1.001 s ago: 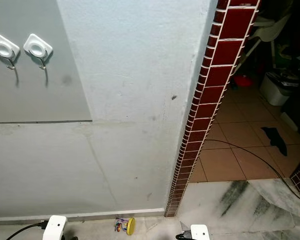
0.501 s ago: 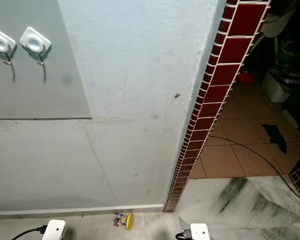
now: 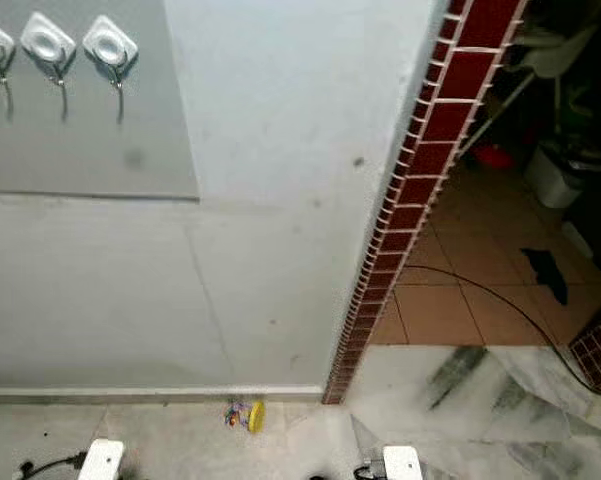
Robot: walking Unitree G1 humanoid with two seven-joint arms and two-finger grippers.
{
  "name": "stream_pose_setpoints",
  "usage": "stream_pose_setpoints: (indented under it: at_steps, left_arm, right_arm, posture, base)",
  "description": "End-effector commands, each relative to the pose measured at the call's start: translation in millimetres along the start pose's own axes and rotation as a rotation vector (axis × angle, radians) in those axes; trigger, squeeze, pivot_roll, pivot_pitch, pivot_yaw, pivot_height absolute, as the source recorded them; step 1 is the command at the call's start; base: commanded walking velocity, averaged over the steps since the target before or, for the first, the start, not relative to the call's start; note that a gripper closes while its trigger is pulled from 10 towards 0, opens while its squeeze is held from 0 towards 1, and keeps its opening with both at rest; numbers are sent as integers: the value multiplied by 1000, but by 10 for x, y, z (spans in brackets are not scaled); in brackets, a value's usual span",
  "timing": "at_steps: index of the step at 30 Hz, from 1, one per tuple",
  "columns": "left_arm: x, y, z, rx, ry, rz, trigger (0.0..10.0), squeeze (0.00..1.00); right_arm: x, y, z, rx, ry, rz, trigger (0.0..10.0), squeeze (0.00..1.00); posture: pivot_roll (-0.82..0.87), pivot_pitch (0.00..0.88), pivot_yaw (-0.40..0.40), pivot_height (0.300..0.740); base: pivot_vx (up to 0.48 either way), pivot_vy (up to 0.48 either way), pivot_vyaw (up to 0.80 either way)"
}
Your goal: Hang keys on a hook
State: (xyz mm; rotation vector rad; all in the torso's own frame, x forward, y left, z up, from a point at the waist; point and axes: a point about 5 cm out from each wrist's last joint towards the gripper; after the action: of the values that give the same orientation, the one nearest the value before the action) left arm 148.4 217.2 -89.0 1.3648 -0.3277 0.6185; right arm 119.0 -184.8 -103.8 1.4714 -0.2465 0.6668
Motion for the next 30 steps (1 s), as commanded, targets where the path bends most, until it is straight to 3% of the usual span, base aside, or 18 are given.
stream_pose_setpoints:
  at_steps: [1, 18, 23, 30]
  left_arm:
    - [-146, 39, -29, 8, 13, -45, 10000, 0]
    - [-142, 33, -13, 8, 18, -40, 10000, 0]
    - [-134, 31, -16, 10, 8, -41, 10000, 0]
    - [-123, 26, -10, 7, 2, -40, 10000, 0]
  right_arm:
    - [-274, 78, -112, 47, 2, -111, 10000, 0]
    - [-295, 86, -137, 63, 13, -117, 10000, 0]
    - [-280, 80, -152, 74, 43, -112, 10000, 0]
    - [-266, 74, -146, 70, 40, -111, 10000, 0]
  posture:
    - [-102, 85, -6, 740]
    - [-99, 73, -12, 740]
    - [-102, 66, -8, 740]
    - [-107, 59, -4, 740]
  base:
    - [-472, 0, 0]
    - [-444, 0, 0]
    - [0, 0, 90]
    - [0, 0, 800]
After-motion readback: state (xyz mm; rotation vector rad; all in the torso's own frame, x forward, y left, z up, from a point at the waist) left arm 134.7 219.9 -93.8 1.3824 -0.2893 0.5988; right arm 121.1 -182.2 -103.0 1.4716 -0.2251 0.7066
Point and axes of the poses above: a point about 5 cm out from each wrist's last joint towards the gripper, its own y axis pointing back from the gripper into the wrist, its own x axis along the axis of the wrist's last joint, z = x × y, and after that the axes turned 14 degrees about y, right-handed
